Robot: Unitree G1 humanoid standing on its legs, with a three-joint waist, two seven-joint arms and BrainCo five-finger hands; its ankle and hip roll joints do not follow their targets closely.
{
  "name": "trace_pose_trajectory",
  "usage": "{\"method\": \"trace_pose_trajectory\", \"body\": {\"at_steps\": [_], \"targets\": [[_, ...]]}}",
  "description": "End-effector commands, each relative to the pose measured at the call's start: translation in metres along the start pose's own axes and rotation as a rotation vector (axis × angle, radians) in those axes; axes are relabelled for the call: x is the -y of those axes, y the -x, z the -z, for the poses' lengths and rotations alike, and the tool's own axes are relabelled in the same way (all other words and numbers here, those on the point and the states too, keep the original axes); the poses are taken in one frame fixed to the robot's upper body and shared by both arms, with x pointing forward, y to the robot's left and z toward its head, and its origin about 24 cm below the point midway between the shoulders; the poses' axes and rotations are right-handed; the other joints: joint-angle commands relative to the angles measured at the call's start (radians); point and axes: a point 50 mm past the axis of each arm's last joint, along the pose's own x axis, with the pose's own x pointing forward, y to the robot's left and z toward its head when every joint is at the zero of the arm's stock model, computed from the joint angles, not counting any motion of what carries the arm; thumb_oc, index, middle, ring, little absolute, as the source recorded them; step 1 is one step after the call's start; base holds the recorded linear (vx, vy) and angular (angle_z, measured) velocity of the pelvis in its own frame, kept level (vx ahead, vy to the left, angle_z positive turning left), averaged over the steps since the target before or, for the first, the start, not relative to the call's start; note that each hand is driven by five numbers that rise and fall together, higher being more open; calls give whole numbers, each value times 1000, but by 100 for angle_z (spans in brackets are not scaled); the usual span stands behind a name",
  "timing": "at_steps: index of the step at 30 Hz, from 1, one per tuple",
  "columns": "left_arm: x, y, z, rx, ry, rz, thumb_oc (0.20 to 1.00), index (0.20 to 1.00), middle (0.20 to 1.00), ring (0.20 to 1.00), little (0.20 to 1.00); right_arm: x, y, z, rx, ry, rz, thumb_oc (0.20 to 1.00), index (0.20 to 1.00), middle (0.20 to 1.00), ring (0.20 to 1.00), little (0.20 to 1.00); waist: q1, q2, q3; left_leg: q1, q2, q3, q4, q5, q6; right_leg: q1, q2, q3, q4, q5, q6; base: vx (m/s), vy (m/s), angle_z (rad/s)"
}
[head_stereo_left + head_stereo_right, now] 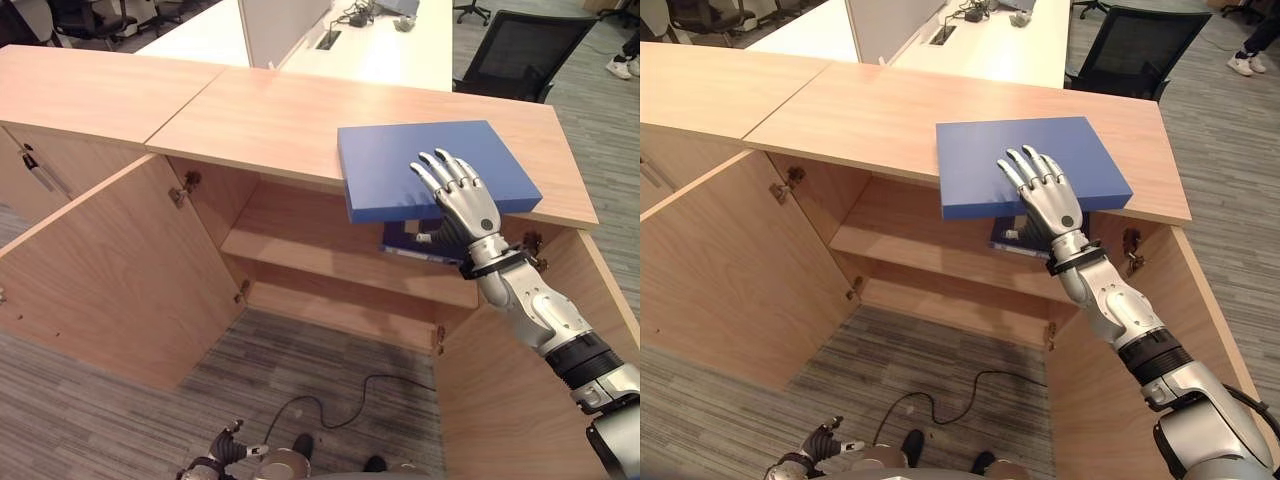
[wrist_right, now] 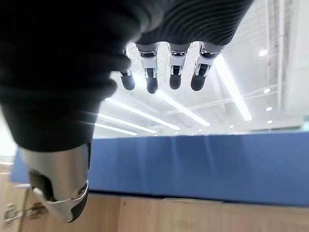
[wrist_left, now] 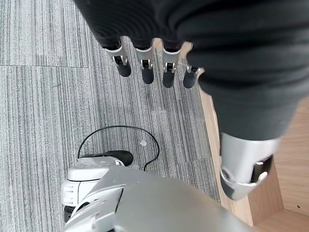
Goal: Put the empty folder in the office cabinet
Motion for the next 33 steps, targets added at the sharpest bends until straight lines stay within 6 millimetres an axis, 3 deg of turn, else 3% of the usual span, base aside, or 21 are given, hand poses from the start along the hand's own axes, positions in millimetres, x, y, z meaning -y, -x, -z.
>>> {"method": "trace_pose_trajectory", "body": {"at_steps": [1,33], "targets": [[-22,-3,-8,32,-10,-59,1000,1000,1000,1000,1000,16,-14,-1,-41,-48,148,1000,1000,1000,1000,1000,23,-40,-10,-57,-33,37,151,-127,23,58,-30,89,-29,-37,38,0,0,0],[-29,-4,-17,66,0,-84,1000,1000,1000,1000,1000,8,-28,0,-88,-42,144,1000,1000,1000,1000,1000,48,-24,19,-116,-49,-7,234,-149,24,10,-44,66,73,-76,26,-8,-1,4]]}}
